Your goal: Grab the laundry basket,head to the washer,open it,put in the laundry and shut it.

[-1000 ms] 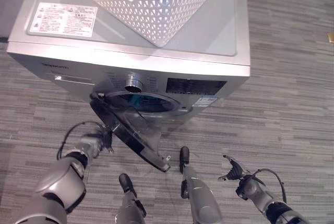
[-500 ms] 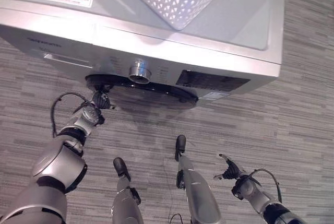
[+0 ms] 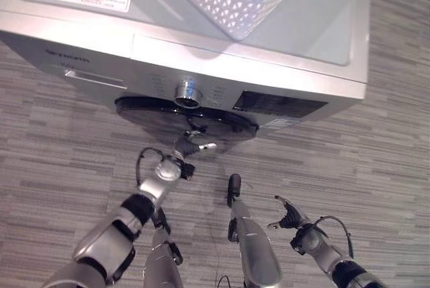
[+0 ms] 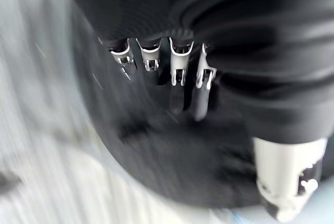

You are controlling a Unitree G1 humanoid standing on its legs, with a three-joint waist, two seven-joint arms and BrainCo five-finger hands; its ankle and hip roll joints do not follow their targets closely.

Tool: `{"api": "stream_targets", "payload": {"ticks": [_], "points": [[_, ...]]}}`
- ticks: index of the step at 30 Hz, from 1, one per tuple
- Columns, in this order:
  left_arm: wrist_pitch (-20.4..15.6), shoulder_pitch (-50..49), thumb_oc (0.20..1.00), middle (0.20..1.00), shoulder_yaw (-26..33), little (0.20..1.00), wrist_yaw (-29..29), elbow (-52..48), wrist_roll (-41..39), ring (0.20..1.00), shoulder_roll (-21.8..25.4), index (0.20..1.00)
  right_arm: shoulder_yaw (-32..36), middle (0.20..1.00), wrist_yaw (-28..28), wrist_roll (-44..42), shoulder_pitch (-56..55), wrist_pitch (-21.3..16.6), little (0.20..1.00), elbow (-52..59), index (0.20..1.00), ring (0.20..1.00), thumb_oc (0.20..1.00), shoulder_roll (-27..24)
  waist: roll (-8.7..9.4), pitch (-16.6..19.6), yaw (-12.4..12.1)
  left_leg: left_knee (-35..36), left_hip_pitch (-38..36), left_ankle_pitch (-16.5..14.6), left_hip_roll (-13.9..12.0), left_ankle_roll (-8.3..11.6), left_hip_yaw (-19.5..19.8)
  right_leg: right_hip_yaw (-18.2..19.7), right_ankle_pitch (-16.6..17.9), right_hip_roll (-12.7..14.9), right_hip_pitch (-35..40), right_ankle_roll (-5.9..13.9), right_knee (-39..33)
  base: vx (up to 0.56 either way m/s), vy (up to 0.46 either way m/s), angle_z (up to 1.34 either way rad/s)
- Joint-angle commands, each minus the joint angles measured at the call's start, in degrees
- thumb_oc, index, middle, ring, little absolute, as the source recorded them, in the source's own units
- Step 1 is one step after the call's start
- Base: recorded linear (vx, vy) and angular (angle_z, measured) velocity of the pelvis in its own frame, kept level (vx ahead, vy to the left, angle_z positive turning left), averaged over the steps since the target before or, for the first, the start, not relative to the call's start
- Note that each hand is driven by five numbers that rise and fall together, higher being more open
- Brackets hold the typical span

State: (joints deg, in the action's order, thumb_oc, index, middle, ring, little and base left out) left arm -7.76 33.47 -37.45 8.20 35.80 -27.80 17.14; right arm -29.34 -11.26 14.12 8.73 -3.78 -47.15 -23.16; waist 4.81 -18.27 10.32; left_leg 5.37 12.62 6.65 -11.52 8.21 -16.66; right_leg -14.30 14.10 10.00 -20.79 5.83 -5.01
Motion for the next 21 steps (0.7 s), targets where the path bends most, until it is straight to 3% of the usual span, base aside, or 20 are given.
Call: {"api": "stream_targets", "payload": {"ticks": [1,3,4,5,8,10,14,17,21], "points": [[-10.8,4.8,1.0,1.0,2.7,1.0,-4.3,-5.1,4.5,1.0,-3.7,1.0,-0.1,1.0,-0.5,1.1,-3.5,-0.1,1.0,-1.2,1.0,1.0,1.0,-1.8,-4.12,3.4,-0.5,-0.4,-0.2,-0.6,-4.9,1.65,2.5,-0.1,-7.2,1.8,5.2,4.65,0.0,0.03,0.032,-0.13],[-10.6,1.0,1.0,1.0,3.2,1.0,-5.0,-4.9,5.0,1.0,-2.9,1.0,0.1,1.0,-0.4,1.0,-4.2,-0.2,1.0,-1.7,1.0,1.0,1.0,-1.3,-4.17,3.8,-1.1,-0.4,-1.3,-0.9,-4.7,1.57,2.4,-0.2,-7.5,1.9,6.4,4.59,0.0,0.03,0.007,-0.21],[-11.1,-7.5,1.0,1.0,6.8,1.0,-6.0,-3.9,4.3,1.0,-0.9,1.0,1.3,1.0,-0.2,0.7,-5.3,-0.3,1.0,-2.2,1.0,1.0,1.0,-0.4,-4.4,4.7,-2.4,-0.4,-3.2,-1.5,-4.4,1.39,2.5,-0.9,-8.0,1.9,8.6,4.55,0.0,0.04,-0.01,-0.08],[-11.1,-7.5,1.0,1.0,6.9,1.0,-6.0,-4.0,4.3,1.0,-0.9,1.0,1.3,1.0,-0.2,0.7,-5.4,-0.3,1.0,-2.2,1.0,1.0,1.0,-0.4,-4.39,4.7,-2.4,-0.4,-3.2,-1.5,-4.4,1.39,2.5,-0.9,-8.0,1.9,8.7,4.55,0.0,-0.01,-0.027,-0.06],[-14.2,-22.1,1.0,1.0,14.5,1.0,-4.1,-1.9,8.2,1.0,1.8,1.0,3.9,1.0,-0.4,-0.7,-7.5,-1.5,1.0,-6.2,1.0,1.0,1.0,2.4,-3.88,6.8,-5.5,-0.4,-6.0,-1.6,-3.4,0.41,2.6,-2.4,-8.5,2.2,12.5,3.91,0.0,0.03,-0.016,0.03],[-14.5,-24.8,1.0,1.0,15.8,1.0,-3.2,-0.3,10.2,1.0,2.7,1.0,4.7,1.0,-0.5,-1.1,-8.1,-1.9,1.0,-7.3,1.0,1.0,1.0,2.8,-3.9,7.4,-6.3,-0.4,-6.9,-1.8,-3.2,0.3,2.9,-2.9,-8.8,2.3,13.6,3.99,0.0,0.06,-0.006,0.04],[-12.8,-34.1,1.0,1.0,21.1,1.0,-4.6,6.7,11.9,1.0,5.8,1.0,7.4,1.0,0.8,-1.8,-10.2,-2.0,1.0,-10.1,1.0,1.0,1.0,2.6,-4.71,10.4,-8.4,-0.4,-9.9,-2.9,-1.9,-0.55,4.2,-4.6,-9.7,2.9,18.0,4.16,0.0,0.07,0.031,0.22],[-12.0,-35.8,1.0,1.0,23.4,1.0,-3.3,11.2,15.1,1.0,5.7,1.0,8.9,1.0,0.9,-2.3,-10.7,-1.9,1.0,-12.9,1.0,1.0,1.0,2.9,-4.9,11.6,-9.3,-0.4,-10.9,-3.2,-1.4,-0.94,5.0,-5.6,-10.0,3.2,19.7,4.26,0.0,0.06,0.045,0.26],[-9.3,-38.1,1.0,1.0,30.1,1.0,-1.6,24.5,16.4,1.0,2.6,1.0,11.7,1.0,1.0,-4.0,-11.9,-1.2,1.0,-19.0,1.0,1.0,1.0,4.9,-4.84,13.4,-10.9,-0.4,-12.5,-3.8,-0.3,-1.49,7.1,-7.8,-11.2,3.9,23.0,4.19,1.0,0.05,0.044,0.15]]}}
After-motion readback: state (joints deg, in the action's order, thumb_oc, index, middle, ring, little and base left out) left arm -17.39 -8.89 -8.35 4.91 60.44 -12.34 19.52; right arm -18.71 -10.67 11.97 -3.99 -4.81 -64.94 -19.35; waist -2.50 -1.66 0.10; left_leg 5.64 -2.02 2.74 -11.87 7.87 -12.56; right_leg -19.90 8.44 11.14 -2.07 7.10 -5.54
